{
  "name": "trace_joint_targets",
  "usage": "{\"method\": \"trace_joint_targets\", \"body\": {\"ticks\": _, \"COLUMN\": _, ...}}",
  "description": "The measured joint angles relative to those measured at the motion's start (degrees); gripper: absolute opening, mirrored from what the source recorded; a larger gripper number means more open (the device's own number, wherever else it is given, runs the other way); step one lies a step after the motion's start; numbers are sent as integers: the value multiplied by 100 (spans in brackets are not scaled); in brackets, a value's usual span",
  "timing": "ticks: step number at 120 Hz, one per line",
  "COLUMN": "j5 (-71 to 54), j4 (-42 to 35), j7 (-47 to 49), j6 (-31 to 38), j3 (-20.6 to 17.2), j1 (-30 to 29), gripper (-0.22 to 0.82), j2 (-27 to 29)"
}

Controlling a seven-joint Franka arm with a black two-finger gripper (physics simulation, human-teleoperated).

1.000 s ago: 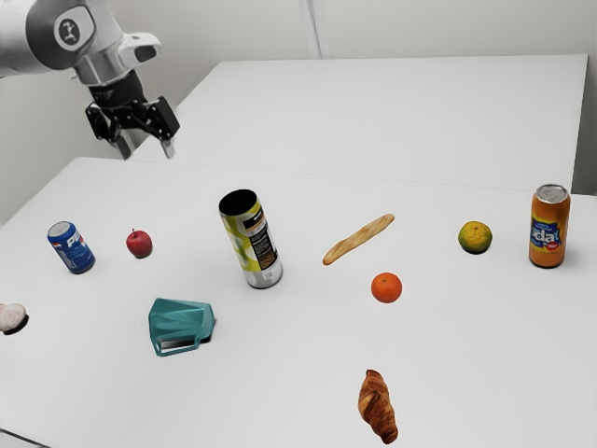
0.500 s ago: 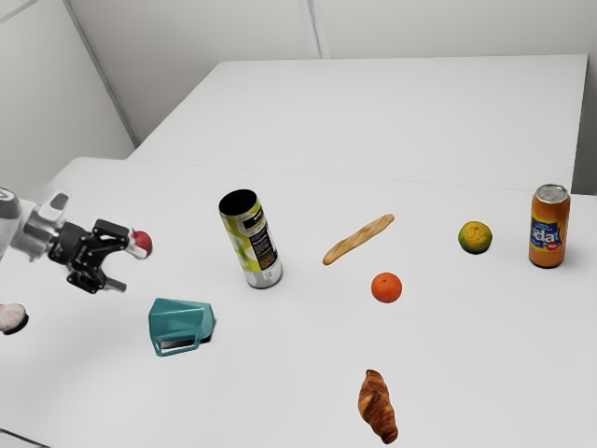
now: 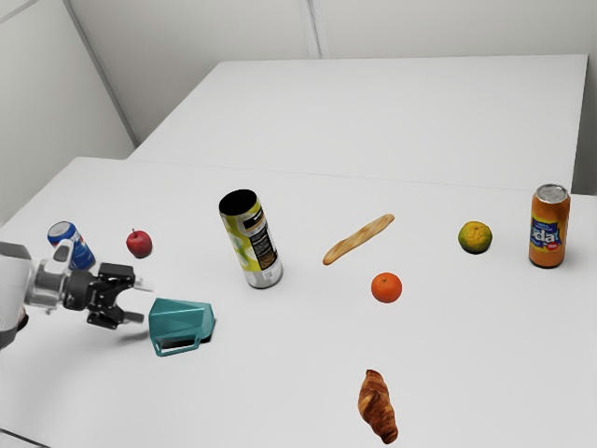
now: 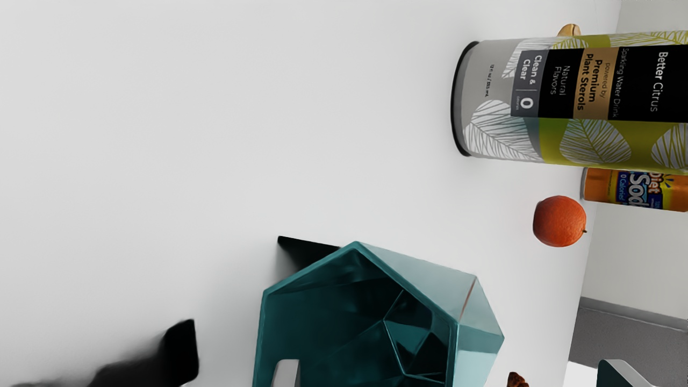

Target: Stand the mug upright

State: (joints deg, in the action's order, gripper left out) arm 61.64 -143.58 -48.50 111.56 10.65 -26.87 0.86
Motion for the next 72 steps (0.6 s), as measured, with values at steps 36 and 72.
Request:
{"method": "trace_joint_targets", "body": {"ticks": 36, "j5": 979, "j4": -262, "j7": -698, "j6": 115, "j3": -35, "j1": 406, "gripper": 60, "j2": -89}}
{"method": "trace_joint_targets", "body": {"ticks": 72, "j5": 1220, "j4": -382, "j7": -1138, "j6": 146, "j3": -49, "j1": 833, "gripper": 36, "j2": -133}}
